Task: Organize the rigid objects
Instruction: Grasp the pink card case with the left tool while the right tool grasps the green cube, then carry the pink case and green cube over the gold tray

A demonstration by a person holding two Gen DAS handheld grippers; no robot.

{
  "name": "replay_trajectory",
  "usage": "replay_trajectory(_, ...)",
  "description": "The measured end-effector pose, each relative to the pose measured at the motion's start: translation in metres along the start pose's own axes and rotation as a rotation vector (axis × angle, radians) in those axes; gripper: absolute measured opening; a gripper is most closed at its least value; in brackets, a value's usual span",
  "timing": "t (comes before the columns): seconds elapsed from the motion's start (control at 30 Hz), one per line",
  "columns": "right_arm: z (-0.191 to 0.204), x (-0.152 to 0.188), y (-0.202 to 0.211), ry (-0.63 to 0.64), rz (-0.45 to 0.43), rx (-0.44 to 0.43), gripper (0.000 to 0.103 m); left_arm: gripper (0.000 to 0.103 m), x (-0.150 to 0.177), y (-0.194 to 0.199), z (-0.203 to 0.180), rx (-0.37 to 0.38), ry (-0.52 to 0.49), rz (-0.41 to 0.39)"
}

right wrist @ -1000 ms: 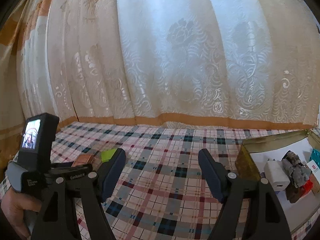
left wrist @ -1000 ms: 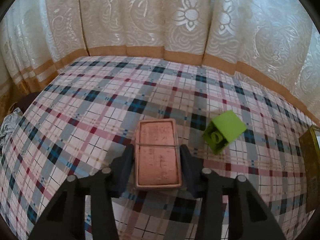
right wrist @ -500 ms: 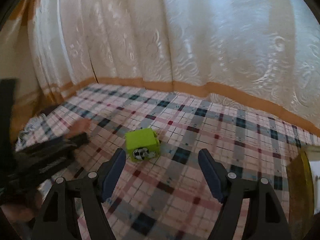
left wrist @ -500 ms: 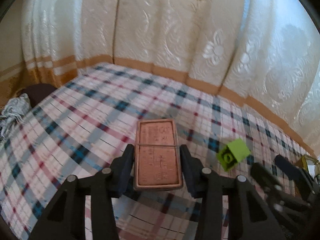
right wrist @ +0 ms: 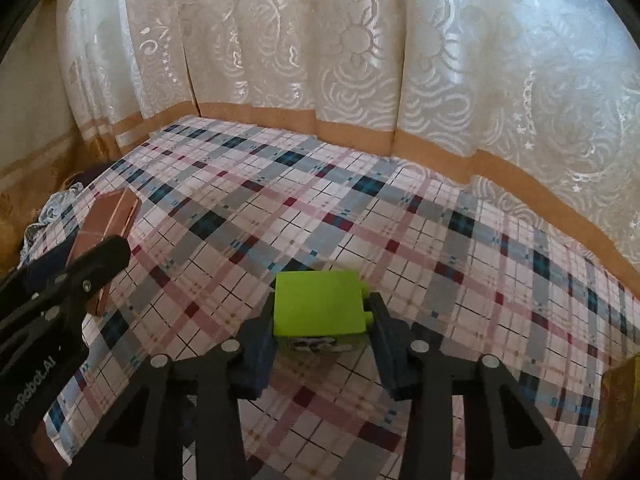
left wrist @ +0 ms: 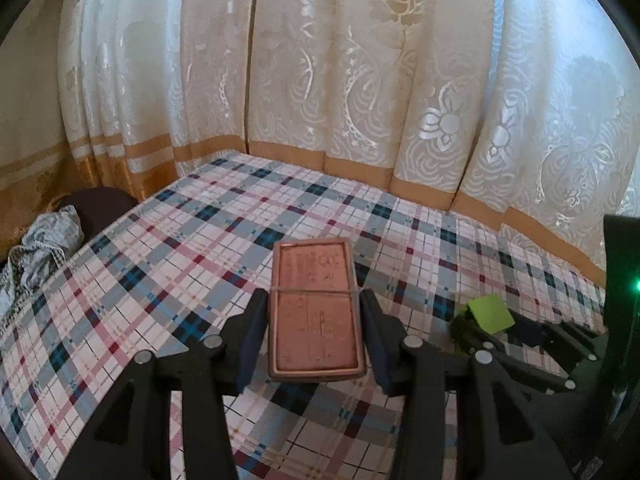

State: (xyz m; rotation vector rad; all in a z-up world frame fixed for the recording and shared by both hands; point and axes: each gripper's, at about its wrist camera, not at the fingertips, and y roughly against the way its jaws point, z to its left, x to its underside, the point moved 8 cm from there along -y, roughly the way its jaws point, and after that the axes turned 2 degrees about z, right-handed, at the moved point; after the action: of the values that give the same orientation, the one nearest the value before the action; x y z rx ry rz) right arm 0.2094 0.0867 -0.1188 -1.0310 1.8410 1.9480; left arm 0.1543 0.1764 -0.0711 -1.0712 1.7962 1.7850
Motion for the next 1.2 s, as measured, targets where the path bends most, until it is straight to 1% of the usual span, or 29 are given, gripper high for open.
replay_trajectory(0.13, -0.009, 0.006, 0.023, -0.012, -0.062, 0.049, 0.045, 0.045, -0.003, 0.008, -0.005, 0.0, -0.027, -0.041)
replay_trajectory(0.2, -0.022, 0.013, 0.043, -0.048, -0.11, 0.069, 0.045, 0.045, -0.004, 0.011, -0.007, -0.01, -0.042, -0.061)
replay_trajectory(0.37, -0.055, 0.035, 0.088, -0.13, -0.18, 0.084, 0.045, 0.045, -0.004, 0.02, -0.016, 0.001, -0.071, -0.104)
replay_trajectory(0.5, -0.082, 0.06, 0.124, -0.154, -0.239, 0.138, 0.045, 0.045, 0.003, 0.029, -0.026, 0.047, -0.059, -0.115)
replay_trajectory(0.6, -0.098, 0.081, 0.141, -0.163, -0.261, 0.19, 0.045, 0.045, 0.015, 0.038, -0.037, 0.081, -0.071, -0.111)
replay_trajectory(0.7, -0.113, 0.099, 0.154, -0.181, -0.267, 0.206, 0.045, 0.045, 0.029, 0.044, -0.054, 0.099, -0.104, -0.094)
replay_trajectory(0.77, -0.122, 0.108, 0.161, -0.197, -0.275, 0.214, 0.045, 0.045, 0.035, 0.051, -0.061, 0.108, -0.106, -0.094)
replay_trajectory(0.83, -0.127, 0.111, 0.165, -0.202, -0.278, 0.226, 0.045, 0.045, 0.036, 0.062, -0.069, 0.109, -0.109, -0.113)
replay_trajectory(0.97, -0.133, 0.112, 0.18, -0.224, -0.303, 0.2, 0.045, 0.045, 0.035, 0.077, -0.084, 0.114, -0.111, -0.135)
replay_trajectory(1.1, -0.138, 0.112, 0.197, -0.191, -0.339, 0.223, 0.045, 0.045, 0.034, 0.084, -0.1, 0.116, -0.108, -0.138)
replay_trajectory(1.2, -0.149, 0.116, 0.205, -0.192, -0.349, 0.238, 0.045, 0.045, 0.033, 0.09, -0.113, 0.121, -0.116, -0.143)
